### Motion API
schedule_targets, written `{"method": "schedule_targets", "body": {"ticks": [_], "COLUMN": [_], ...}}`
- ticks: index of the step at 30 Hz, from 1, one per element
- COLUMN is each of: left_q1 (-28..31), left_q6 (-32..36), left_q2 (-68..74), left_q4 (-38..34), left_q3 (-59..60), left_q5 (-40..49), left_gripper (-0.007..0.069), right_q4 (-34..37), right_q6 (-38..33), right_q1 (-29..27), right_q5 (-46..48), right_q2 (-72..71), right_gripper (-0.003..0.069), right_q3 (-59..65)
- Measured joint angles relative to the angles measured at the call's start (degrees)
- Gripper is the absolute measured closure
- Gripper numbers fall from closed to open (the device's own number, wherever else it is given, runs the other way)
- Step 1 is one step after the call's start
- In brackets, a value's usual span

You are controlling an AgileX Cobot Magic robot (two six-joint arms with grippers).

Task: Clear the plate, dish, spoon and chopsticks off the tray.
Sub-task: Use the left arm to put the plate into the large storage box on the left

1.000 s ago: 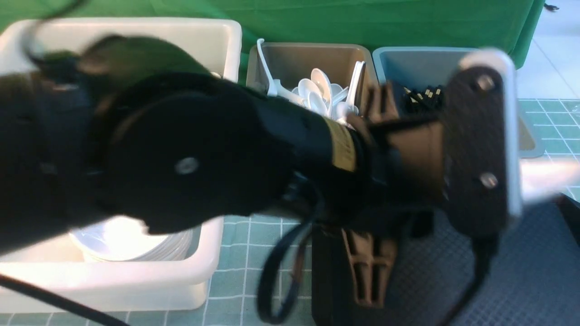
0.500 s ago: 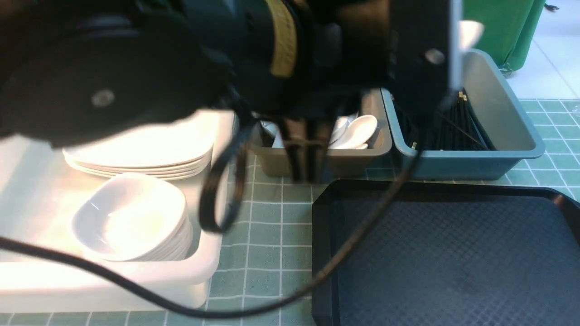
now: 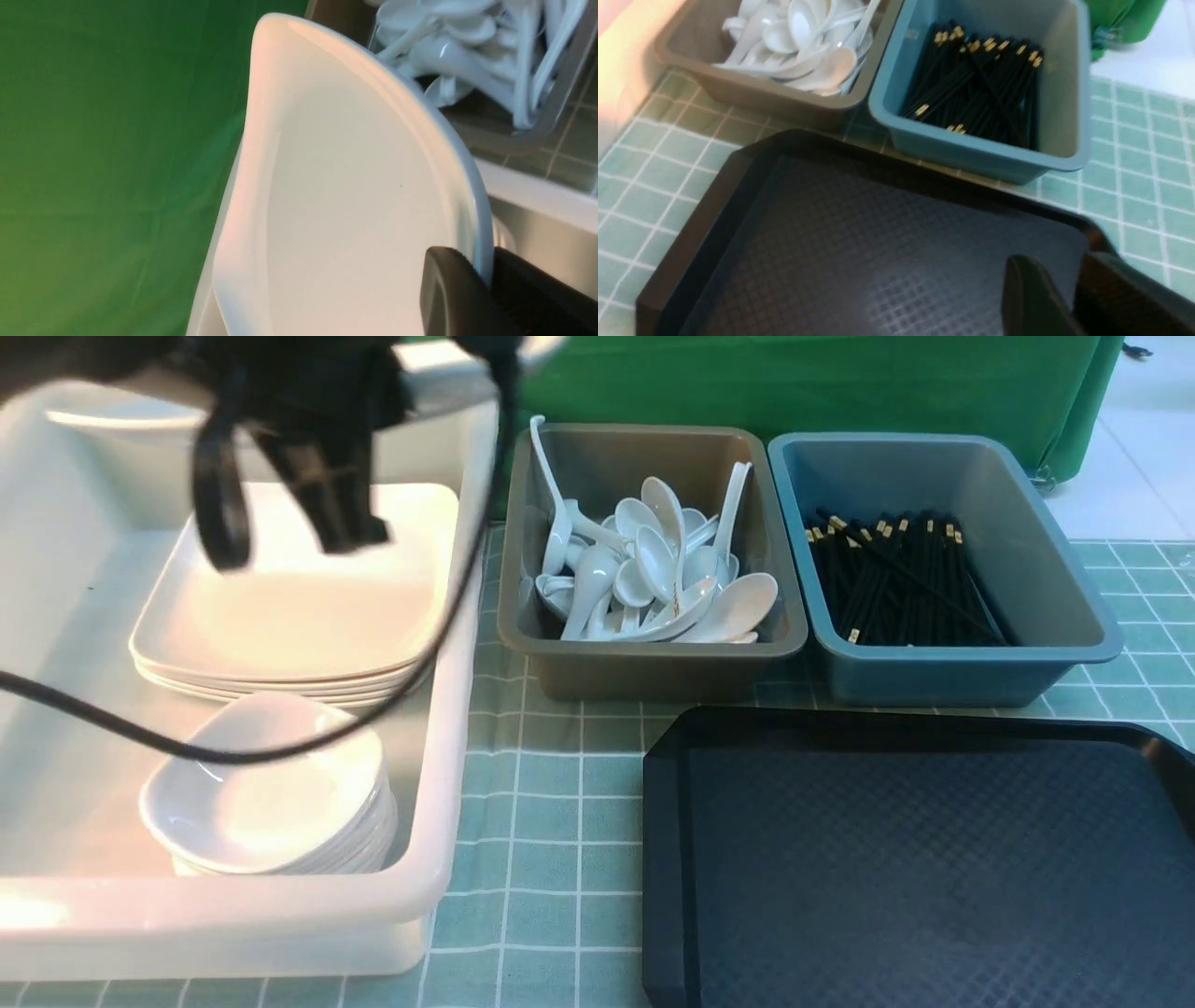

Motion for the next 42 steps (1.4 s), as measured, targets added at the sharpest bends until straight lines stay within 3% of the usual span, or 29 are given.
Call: {"method": "schedule_targets", "body": {"ticks": [6, 12, 22, 42], "left_q1": [7.43, 14.43, 15.03, 15.03], "left_q6": [1.69, 2.1, 2.22, 2.44], "left_q2": [-0.19, 0.91, 9.67, 18.99], "left_q4": [-3.56, -5.54, -4.99, -3.15], "left_q3": [4.93, 14.25, 15.31, 15.31], "left_q5": [-4.08, -15.65, -22.95, -28.36], "left_gripper": [0.0594, 0.0594, 0.0594, 0.0602], "right_q4": [4.34, 6.14, 6.41, 8.63], "right_q6": [-2.48, -4.42, -4.46, -4.46], "right_q1": [2.87, 10.62, 16.58, 16.75], "right_q5": [-2.88, -5.56, -5.39, -2.57], "right_q2": [3.73, 9.2, 10.29, 10.29], "right_gripper": [0.0463, 0.0463, 0.0463, 0.0463], "right_q3": [-1.82, -7.58, -8.22, -8.33]}}
